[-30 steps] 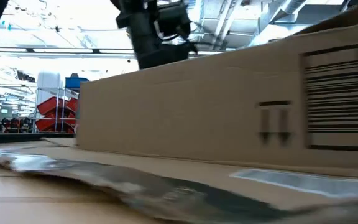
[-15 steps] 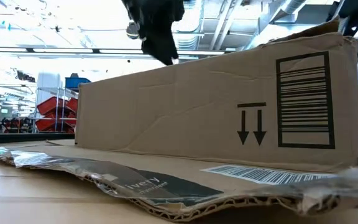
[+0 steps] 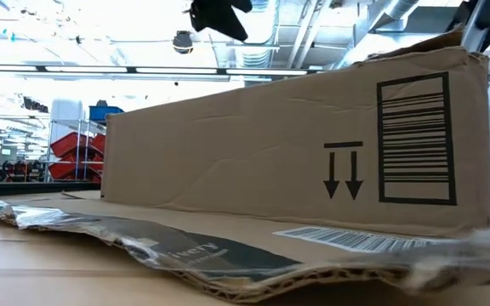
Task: Unpack boxes
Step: Break down the box until it is fully flat
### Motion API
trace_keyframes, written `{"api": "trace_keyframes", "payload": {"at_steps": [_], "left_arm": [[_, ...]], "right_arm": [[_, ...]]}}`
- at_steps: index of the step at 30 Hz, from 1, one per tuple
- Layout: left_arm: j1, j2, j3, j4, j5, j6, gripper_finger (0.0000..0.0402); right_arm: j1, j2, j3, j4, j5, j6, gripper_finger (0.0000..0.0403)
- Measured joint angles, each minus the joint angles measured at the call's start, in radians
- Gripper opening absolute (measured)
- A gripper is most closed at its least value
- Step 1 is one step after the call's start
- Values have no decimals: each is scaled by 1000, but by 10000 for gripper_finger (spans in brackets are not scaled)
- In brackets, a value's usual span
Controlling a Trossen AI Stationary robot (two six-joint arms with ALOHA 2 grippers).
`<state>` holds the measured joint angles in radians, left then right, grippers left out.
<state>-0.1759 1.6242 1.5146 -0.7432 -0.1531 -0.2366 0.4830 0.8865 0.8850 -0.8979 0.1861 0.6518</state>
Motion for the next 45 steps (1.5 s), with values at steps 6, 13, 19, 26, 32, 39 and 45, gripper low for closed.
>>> {"api": "trace_keyframes", "payload": {"at_steps": [6,13,19,26,32,39,45], "left_arm": [[-64,25,2,25,-58,-108,250],[-124,158,0,142,-47,-152,250],[-126,227,0,193,-58,-159,250],[-124,265,0,259,-62,-161,250],[-124,264,1,311,-66,-165,250],[-124,264,1,314,-68,-169,250],[-124,264,1,316,-68,-170,250]], "right_arm": [[-8,13,6,-44,4,-21,116],[-8,4,6,-43,39,-78,116],[3,-3,80,-178,44,-85,116],[-1,-4,104,-246,50,-89,116],[-22,-3,104,-231,78,-132,116],[-62,3,99,-223,81,-172,116],[-58,15,52,-177,65,-175,116]]}}
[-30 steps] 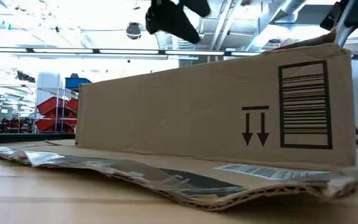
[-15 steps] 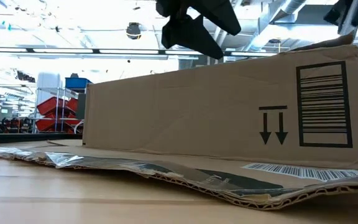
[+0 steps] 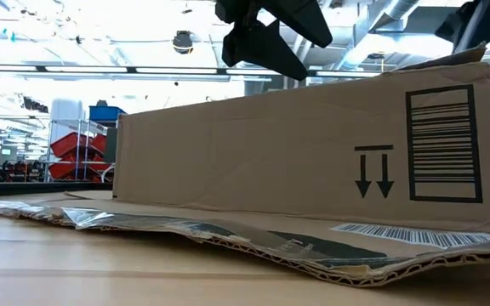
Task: Unpack boxes
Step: Break down the box until it is fully flat
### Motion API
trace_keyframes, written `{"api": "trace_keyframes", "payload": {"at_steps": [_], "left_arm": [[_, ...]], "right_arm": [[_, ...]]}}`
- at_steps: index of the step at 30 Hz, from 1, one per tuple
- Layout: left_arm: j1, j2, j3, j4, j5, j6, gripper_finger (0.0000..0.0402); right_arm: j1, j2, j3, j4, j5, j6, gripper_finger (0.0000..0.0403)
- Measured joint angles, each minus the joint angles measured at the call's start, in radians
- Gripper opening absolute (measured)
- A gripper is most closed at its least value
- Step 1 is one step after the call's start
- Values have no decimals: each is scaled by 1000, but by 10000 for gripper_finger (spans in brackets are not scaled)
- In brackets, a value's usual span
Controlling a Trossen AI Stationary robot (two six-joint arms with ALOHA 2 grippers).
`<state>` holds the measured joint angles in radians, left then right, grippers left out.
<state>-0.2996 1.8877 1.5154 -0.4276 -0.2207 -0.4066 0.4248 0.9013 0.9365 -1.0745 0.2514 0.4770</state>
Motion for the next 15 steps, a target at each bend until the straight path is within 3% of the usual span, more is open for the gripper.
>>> {"api": "trace_keyframes", "payload": {"at_steps": [10,15], "left_arm": [[-11,-1,61,-60,51,-9,250],[-69,-1,88,-99,38,79,250]], "right_arm": [[26,4,-16,62,-67,-7,116],[26,3,-16,63,-70,-7,116]]}}
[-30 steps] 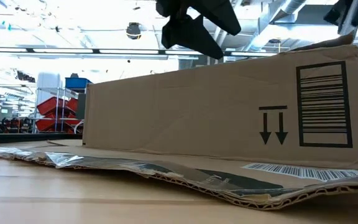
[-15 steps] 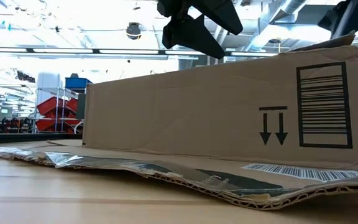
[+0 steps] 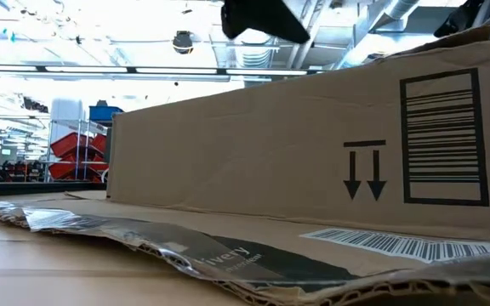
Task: Unpack boxes
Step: Break down the box until it is fully flat
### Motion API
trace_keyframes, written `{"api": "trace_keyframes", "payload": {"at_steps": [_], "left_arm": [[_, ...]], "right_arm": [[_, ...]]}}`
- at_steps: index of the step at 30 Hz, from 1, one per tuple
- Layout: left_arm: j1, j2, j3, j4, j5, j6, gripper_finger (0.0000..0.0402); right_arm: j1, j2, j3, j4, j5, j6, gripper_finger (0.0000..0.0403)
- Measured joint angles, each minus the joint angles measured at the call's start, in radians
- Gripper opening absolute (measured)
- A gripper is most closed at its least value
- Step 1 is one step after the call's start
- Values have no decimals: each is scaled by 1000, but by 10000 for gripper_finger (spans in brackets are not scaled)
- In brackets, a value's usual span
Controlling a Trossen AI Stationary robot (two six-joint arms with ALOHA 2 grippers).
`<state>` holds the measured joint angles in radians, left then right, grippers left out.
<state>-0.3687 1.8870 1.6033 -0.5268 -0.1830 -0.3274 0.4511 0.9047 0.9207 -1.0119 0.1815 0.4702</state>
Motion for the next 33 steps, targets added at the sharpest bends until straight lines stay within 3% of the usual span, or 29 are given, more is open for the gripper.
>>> {"api": "trace_keyframes", "payload": {"at_steps": [7,14,17,33], "left_arm": [[-46,32,-4,9,-188,139,250],[-38,126,-5,32,-158,371,250],[-43,146,-5,58,-204,427,250],[34,156,-8,61,-205,247,250]], "right_arm": [[0,0,-2,4,-23,1,116],[-29,12,-5,11,-32,9,116],[-43,26,-5,24,-48,6,116],[63,97,-2,133,-113,190,116]]}}
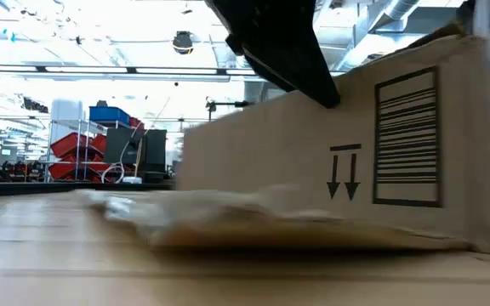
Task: Unpack boxes
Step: Break down the box until it is fully flat
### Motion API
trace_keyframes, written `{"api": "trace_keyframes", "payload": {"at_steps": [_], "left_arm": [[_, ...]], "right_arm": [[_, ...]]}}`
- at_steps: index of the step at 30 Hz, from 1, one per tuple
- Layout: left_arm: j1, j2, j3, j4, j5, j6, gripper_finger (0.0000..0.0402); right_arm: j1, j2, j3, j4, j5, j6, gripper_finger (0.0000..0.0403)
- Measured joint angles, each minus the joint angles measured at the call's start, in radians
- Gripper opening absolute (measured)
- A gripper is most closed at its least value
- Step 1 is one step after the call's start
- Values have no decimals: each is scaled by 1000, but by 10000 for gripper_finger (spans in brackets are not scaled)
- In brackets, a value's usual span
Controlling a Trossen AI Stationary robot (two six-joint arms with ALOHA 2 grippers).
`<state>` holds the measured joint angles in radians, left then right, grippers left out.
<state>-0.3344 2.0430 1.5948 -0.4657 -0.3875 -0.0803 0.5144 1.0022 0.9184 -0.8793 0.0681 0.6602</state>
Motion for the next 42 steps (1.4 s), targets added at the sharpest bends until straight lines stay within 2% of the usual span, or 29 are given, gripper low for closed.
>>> {"api": "trace_keyframes", "payload": {"at_steps": [11,24,35,42], "left_arm": [[17,3,11,9,21,-31,250],[14,4,12,12,40,-124,250],[17,8,11,3,-2,-168,250],[-1,-11,12,-71,-2,-171,250]], "right_arm": [[72,71,0,140,-1,159,116],[77,197,3,488,11,248,116],[33,196,36,540,55,180,116],[37,192,40,406,66,189,116]]}}
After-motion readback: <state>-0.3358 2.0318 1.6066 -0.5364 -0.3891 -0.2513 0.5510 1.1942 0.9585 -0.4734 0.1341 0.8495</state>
